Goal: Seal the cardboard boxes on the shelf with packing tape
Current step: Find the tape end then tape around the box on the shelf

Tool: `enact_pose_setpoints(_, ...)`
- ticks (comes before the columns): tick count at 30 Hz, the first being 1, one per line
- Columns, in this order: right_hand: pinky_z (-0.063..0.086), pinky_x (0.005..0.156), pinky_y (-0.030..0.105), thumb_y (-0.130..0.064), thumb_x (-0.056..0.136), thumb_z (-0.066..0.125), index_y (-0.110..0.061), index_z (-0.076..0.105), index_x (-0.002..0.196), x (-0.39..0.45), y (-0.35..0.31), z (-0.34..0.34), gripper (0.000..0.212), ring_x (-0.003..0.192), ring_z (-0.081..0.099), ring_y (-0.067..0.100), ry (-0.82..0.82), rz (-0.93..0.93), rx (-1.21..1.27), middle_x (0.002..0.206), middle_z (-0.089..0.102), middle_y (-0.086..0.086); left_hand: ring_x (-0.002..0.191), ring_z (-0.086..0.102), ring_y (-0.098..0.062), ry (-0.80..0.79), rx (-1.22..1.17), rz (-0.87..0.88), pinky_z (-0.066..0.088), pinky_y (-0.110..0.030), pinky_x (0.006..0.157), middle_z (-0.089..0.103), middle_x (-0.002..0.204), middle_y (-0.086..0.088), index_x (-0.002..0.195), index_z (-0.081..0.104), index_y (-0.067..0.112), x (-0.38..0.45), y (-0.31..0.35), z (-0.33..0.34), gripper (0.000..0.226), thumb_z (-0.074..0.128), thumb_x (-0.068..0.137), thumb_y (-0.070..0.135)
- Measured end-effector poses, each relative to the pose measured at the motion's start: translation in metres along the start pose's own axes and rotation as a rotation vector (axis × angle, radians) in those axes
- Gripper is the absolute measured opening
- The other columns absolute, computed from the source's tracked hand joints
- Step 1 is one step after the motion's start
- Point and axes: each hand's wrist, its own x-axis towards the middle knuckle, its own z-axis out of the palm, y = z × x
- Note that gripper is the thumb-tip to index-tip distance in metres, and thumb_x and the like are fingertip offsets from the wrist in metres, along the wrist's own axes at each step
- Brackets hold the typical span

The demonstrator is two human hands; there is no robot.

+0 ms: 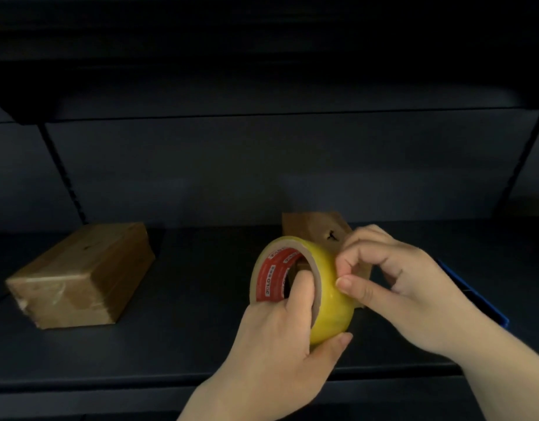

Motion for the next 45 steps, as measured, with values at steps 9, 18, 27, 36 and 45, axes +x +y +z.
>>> enact_pose_setpoints(9, 0.046, 0.078, 0.009, -0.03, 0.078, 0.06, -0.024, 0.066, 0.105, -0.003, 0.003, 0.012, 0.028, 0.094, 0.059, 0.0, 0.277, -0.126, -0.085, 0.096, 0.062, -0.018, 0.091, 0.052, 0.003, 0.063, -0.073, -0.007, 0.045, -0.014, 0.075, 0.052, 0.084, 0.023, 0.096, 0.01, 0.056, 0.007, 0.003, -0.004, 0.049, 0.054, 0.076, 0.051)
enact_pose_setpoints(18, 0.05, 0.075, 0.015, -0.035, 0.067, 0.069, -0.028, 0.072, 0.086, -0.006, 0.002, 0.015, 0.021, 0.089, 0.065, 0.007, 0.311, -0.005, 0.142, 0.09, 0.069, -0.013, 0.092, 0.052, 0.003, 0.073, -0.044, 0.027, 0.044, -0.011, 0.076, 0.05, 0.077, 0.025, 0.096, 0.01, 0.054, 0.006, 0.001, -0.002, 0.051, 0.057, 0.076, 0.047)
enact_pose_setpoints(27, 0.041, 0.076, 0.011, -0.039, 0.077, 0.059, -0.032, 0.063, 0.075, 0.003, -0.003, -0.001, 0.009, 0.086, 0.054, 0.006, 0.037, -0.041, -0.026, 0.084, 0.058, -0.014, 0.065, 0.053, 0.01, 0.06, 0.043, 0.077, 0.046, -0.008, 0.063, 0.041, 0.067, 0.029, 0.093, 0.011, 0.052, 0.004, 0.001, -0.005, 0.04, 0.047, 0.075, 0.055)
enact_pose_setpoints(36, 0.041, 0.074, 0.008, -0.034, 0.083, 0.053, -0.037, 0.054, 0.081, 0.0, -0.003, 0.008, 0.003, 0.086, 0.051, -0.001, 0.143, -0.107, -0.109, 0.088, 0.052, -0.02, 0.092, 0.053, 0.002, 0.098, -0.043, 0.022, 0.052, -0.017, 0.064, 0.049, 0.086, 0.028, 0.111, 0.019, 0.044, 0.005, 0.007, -0.006, 0.05, 0.054, 0.075, 0.052)
enact_pose_setpoints(45, 0.049, 0.08, 0.018, -0.024, 0.075, 0.066, -0.022, 0.071, 0.091, -0.016, -0.006, 0.03, 0.016, 0.09, 0.062, 0.006, 0.506, -0.17, -0.056, 0.095, 0.068, -0.01, 0.074, 0.063, -0.003, 0.137, -0.003, 0.053, 0.055, -0.026, 0.055, 0.064, 0.092, 0.011, 0.116, 0.026, 0.032, 0.007, 0.013, -0.008, 0.05, 0.05, 0.076, 0.051)
